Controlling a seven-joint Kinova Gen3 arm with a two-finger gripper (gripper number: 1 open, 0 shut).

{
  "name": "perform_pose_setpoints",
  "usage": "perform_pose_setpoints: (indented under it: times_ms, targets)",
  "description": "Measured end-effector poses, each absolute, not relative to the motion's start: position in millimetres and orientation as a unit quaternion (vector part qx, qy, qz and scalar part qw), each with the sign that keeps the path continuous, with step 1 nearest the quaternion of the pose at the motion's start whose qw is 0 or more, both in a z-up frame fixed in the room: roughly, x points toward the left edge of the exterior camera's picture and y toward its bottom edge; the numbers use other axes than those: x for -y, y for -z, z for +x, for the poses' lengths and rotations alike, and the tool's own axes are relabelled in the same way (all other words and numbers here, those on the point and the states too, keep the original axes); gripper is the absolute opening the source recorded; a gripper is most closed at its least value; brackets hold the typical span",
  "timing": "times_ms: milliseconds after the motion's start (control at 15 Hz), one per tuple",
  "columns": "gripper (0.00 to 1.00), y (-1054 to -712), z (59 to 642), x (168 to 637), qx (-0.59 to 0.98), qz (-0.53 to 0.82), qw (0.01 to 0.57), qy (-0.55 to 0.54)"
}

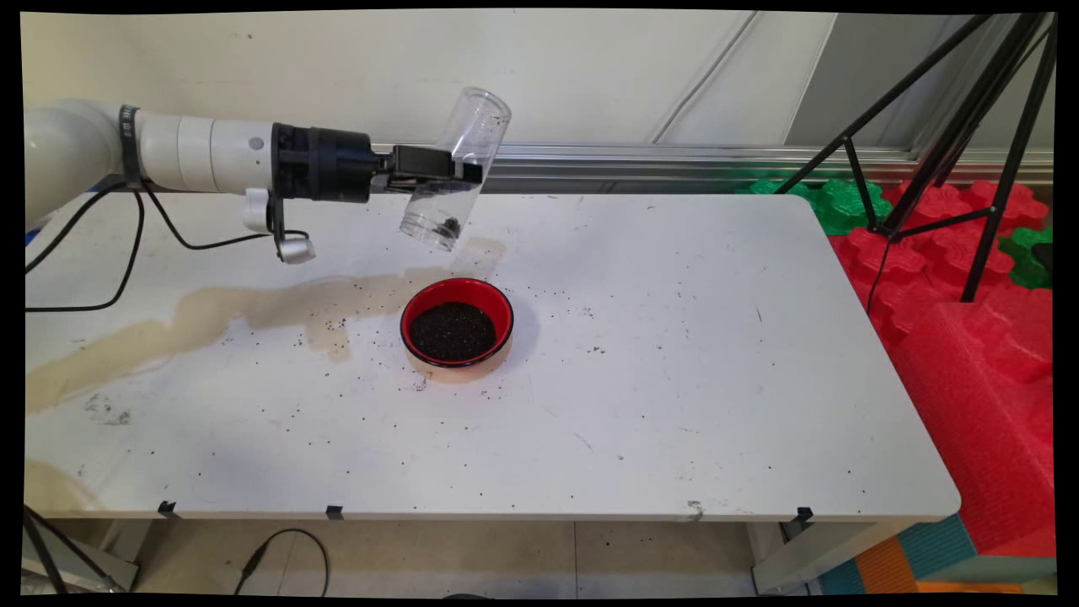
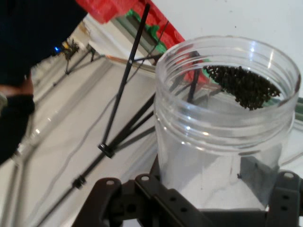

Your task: Pour the black seasoning powder in the red bowl

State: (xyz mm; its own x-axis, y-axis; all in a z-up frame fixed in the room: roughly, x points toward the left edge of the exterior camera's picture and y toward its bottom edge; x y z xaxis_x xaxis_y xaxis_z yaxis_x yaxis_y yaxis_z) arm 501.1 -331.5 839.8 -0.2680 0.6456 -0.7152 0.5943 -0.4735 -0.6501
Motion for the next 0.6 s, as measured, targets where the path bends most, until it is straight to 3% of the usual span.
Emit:
perform_pose_setpoints:
  times_ms: [600]
  targets:
    - [0.00, -849.7, 504.2, 331.4, 0.623, -0.488, 0.107, -0.602]
